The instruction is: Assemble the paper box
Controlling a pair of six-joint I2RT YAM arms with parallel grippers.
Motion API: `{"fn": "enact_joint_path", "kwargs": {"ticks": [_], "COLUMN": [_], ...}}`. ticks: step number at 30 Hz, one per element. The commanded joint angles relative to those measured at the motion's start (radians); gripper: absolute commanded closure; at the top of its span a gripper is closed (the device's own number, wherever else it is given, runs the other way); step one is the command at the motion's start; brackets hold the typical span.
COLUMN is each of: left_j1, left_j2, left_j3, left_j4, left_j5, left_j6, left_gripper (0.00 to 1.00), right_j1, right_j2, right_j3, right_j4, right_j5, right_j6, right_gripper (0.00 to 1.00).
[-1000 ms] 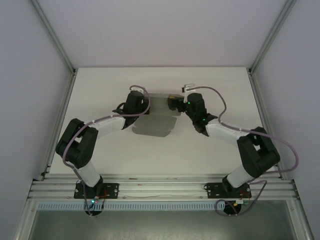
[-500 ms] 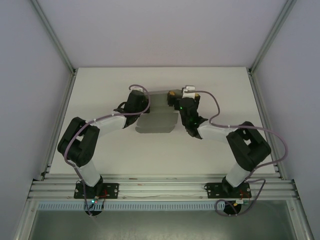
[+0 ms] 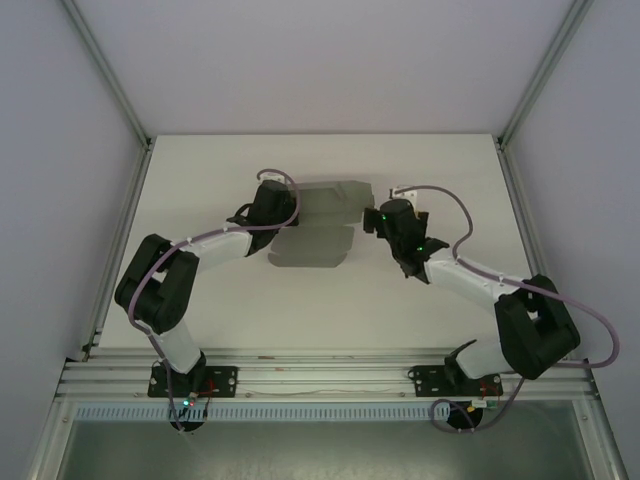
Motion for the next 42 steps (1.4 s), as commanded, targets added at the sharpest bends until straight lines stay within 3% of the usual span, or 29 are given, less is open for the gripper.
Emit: {"fn": "enact_joint_path", "kwargs": {"ticks": [1,9,18,24,28,34,42], "left_j1": [0.009,0.011,0.011,0.011,0.011,0.011,0.025], "left_j2": [-0.041,-0.034,-0.011,0.000,-0.002,0.001,0.005], "left_j3": [0.025,0.029,0.041,0.053,0.054,0.054,0.050], "left_j4": [-0.017,-0.019,-0.023,-0.017,-0.009,-0.016,-0.043], "left_j5": [-0.016,0.001,0.026,0.066,0.091,0.083,0.052], "left_j6": [0.009,0.007,0.003,-0.023,-0.038,-0.047,-0.026], "left_gripper": [1.00,1.00,1.00,1.00,1.00,1.00,1.00], "right_j1": [-0.014,-0.019,-0.019,-0.017,-0.002,0.064,0.058], "right_j2": [0.010,0.102,0.119,0.208,0.286,0.326,0.106], "right_j3": [-0.008,0.034,0.054,0.084,0.122,0.145,0.041], "right_j4": [-0.042,0.080,0.211,0.281,0.308,0.322,0.233], "right_j5": [-0.059,-0.120,-0.277,-0.407,-0.349,-0.074,-0.199], "right_j6": [0.041,0.041,0.005,0.018,0.018,-0.040,-0.089], "right_gripper": [0.00,0.00,0.00,0.00,0.00,0.00,0.00]}}
